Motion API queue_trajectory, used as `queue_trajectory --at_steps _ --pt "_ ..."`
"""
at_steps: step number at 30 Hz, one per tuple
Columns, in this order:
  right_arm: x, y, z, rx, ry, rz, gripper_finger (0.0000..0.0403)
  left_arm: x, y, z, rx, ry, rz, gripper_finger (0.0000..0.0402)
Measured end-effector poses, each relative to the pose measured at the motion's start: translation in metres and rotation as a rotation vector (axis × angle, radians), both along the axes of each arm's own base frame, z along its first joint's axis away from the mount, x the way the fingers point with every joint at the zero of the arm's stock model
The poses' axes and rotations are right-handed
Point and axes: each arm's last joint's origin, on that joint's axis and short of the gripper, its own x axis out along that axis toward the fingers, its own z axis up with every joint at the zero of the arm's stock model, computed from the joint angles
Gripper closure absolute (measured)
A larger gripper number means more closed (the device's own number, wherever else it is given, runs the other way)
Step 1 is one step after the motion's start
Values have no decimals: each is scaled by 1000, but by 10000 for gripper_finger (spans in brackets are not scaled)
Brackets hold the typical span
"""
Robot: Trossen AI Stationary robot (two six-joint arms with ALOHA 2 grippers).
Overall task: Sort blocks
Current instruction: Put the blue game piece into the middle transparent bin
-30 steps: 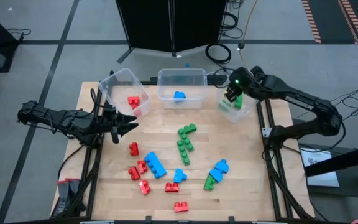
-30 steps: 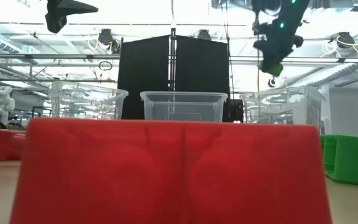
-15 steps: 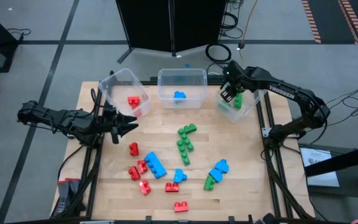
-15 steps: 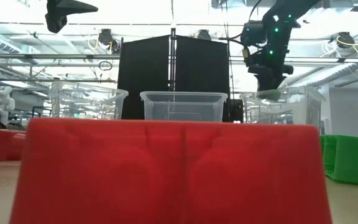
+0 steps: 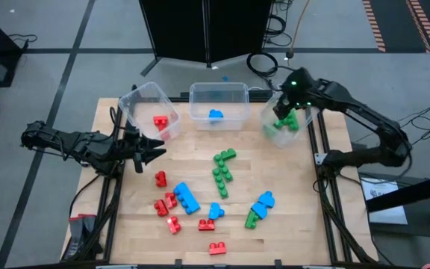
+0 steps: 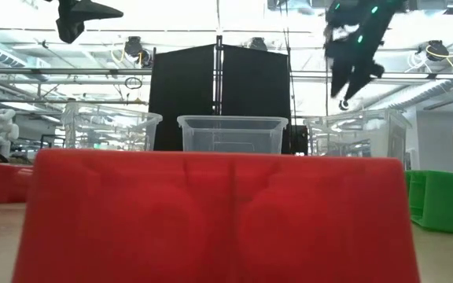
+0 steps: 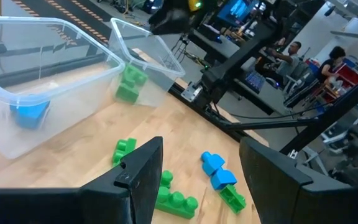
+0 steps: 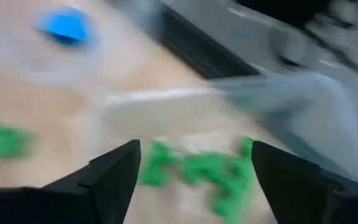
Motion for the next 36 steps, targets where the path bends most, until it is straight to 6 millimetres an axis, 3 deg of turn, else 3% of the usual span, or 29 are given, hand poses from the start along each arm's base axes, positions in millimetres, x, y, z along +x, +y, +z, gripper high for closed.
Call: queue_trajectory --at_steps 7,14,19,24,29,36 --pt "4 57 31 259 -406 419 122 0 0 0 0 1 0 192" --pt "25 112 27 408 -349 587 124 0 0 0 0 1 0 192" --pt "35 149 -1 449 -132 588 124 0 0 0 -1 1 0 192" --pt "35 186 -48 535 27 589 124 0 0 0 -1 1 0 192" --pt "36 213 -89 544 45 553 124 0 0 0 -1 1 1 192" --pt "43 240 -120 441 101 579 124 0 0 0 -1 -1 9 192"
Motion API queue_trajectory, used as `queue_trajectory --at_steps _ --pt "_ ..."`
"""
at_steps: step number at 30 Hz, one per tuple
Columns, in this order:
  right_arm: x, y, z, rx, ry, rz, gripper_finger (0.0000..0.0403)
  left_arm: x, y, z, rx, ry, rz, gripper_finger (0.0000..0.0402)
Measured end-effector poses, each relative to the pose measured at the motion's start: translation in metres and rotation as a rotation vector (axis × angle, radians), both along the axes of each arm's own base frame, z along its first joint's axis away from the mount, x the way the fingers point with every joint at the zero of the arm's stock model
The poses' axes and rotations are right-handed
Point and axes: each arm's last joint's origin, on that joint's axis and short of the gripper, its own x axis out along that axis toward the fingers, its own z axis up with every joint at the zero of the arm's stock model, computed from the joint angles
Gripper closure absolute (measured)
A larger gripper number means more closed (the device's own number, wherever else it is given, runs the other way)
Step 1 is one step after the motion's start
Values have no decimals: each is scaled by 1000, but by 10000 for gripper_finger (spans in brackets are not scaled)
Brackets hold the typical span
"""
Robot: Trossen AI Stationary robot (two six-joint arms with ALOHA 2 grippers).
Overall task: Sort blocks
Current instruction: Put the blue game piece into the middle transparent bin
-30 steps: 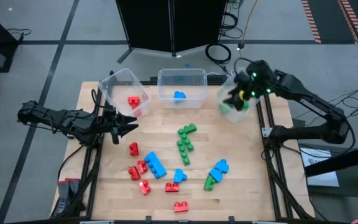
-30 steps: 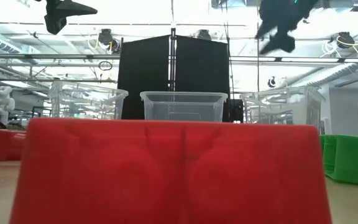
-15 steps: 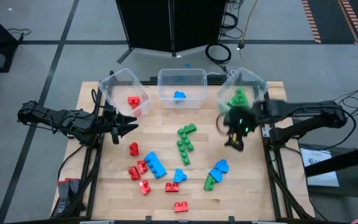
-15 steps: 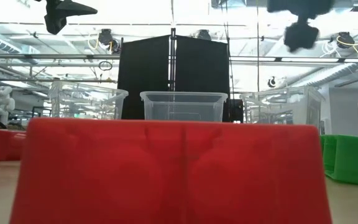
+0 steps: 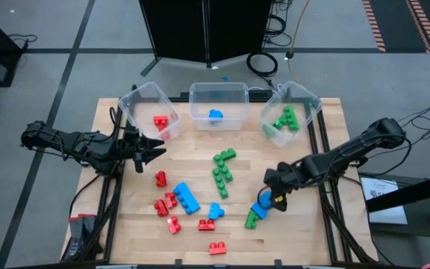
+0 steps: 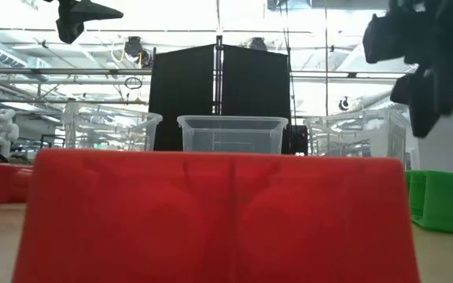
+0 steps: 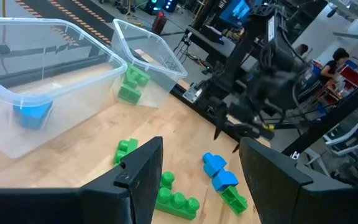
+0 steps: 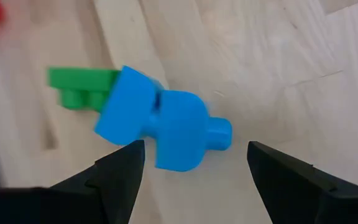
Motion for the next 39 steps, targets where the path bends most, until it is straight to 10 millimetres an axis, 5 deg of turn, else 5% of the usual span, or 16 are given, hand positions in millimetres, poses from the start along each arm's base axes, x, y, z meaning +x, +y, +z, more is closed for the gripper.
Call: queue_trajectory --at_steps 14,27,39 --pt "12 31 -47 -107 141 90 124 0 0 0 -24 -5 8 192" --pt "17 10 -46 -250 98 -111 124 2 -1 -1 -19 7 9 192" --pt "40 12 -8 -293 -88 144 124 9 -3 -5 -10 39 9 192"
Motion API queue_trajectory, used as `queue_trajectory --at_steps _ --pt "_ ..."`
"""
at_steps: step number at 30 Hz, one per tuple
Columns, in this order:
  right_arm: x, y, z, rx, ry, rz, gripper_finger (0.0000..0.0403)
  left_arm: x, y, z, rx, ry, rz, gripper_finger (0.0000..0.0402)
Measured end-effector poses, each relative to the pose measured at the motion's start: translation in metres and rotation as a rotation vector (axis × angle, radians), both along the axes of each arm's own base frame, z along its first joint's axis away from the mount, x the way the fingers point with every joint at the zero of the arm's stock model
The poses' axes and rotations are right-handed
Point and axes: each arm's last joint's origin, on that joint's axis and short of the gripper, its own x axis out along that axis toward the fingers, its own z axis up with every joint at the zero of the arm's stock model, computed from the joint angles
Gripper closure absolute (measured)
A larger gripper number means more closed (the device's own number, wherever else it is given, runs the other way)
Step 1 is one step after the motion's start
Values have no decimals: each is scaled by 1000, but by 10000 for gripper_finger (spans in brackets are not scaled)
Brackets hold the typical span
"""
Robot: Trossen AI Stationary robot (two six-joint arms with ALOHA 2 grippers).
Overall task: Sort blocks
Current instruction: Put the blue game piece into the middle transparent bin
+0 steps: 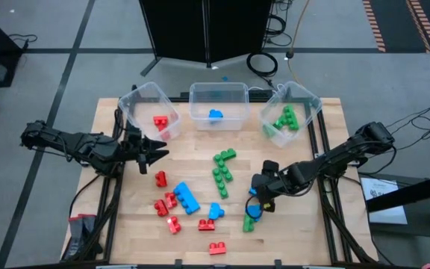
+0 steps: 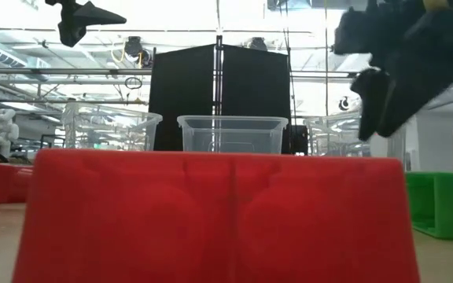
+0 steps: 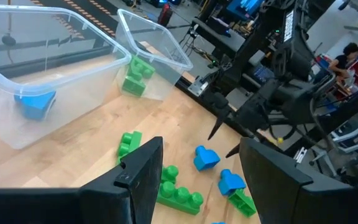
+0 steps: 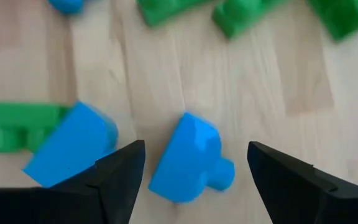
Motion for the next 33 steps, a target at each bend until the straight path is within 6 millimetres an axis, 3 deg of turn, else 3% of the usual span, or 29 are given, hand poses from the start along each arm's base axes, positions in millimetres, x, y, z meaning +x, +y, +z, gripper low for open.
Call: queue_trajectory --at_steps 3,10,17,28,33 --pt "5 -3 4 -13 -21 26 124 0 0 0 0 1 0 192" --pt "12 -10 -7 9 24 14 124 1 0 -1 1 5 0 192" --pt "19 -7 -24 82 96 44 124 3 -1 -2 4 13 0 192" --pt "27 -7 -57 55 202 0 124 3 -1 -2 4 13 0 192" --pt "30 -5 -61 65 204 -18 124 3 -1 -2 5 13 -1 192"
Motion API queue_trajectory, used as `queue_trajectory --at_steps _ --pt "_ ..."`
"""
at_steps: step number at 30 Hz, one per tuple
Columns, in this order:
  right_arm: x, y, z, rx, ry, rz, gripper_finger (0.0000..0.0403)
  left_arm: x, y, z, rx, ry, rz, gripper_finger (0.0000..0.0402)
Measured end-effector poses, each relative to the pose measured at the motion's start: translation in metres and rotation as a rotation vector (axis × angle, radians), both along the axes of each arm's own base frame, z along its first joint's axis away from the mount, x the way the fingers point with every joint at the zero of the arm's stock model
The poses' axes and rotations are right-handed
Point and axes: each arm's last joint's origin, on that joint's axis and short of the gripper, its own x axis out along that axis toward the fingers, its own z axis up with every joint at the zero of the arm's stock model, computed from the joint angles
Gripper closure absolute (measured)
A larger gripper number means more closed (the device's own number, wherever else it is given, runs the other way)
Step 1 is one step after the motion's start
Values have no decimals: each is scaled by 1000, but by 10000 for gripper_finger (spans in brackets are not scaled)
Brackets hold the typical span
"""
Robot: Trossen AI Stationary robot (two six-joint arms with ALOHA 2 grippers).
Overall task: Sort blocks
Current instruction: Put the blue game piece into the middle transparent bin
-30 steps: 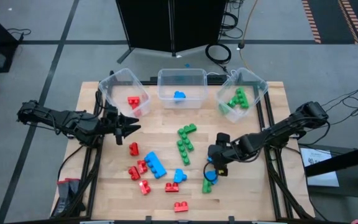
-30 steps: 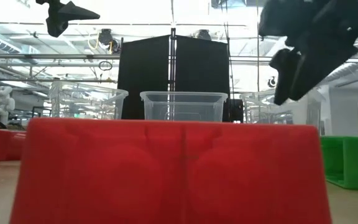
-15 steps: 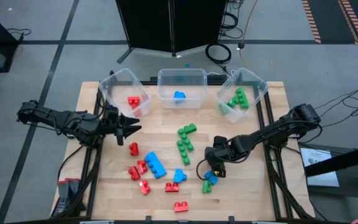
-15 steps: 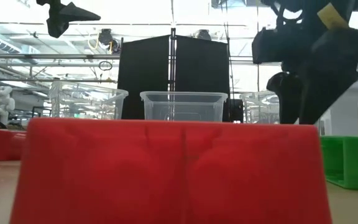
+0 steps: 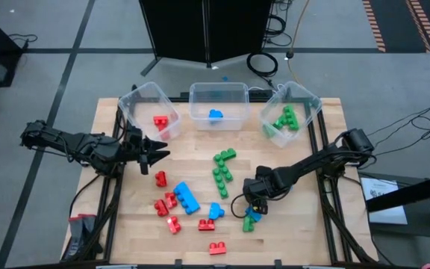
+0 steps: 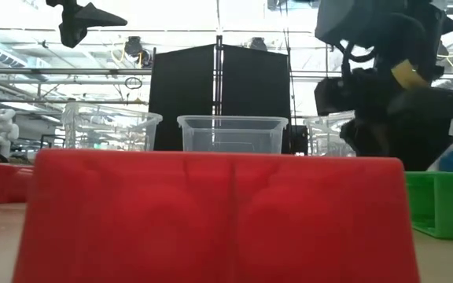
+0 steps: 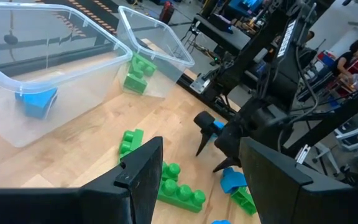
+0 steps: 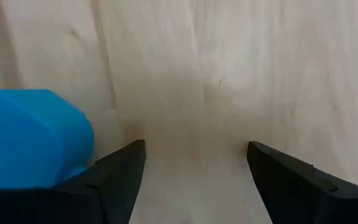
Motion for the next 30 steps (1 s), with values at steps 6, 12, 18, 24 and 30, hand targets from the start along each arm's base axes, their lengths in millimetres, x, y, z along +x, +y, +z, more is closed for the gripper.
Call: queue_trajectory --at_steps 6,12,18,24,30 --pt "-3 -3 2 -9 27 -4 124 0 0 0 0 0 0 192" --pt "-10 -13 38 -33 59 -7 124 0 0 0 1 1 0 192" --pt "-51 -20 77 -142 89 -100 124 0 0 0 1 1 0 192" --pt "-110 -30 78 -12 141 -340 124 0 0 0 5 2 -1 192" --pt "-132 -34 73 109 186 -343 124 0 0 0 34 9 -8 192"
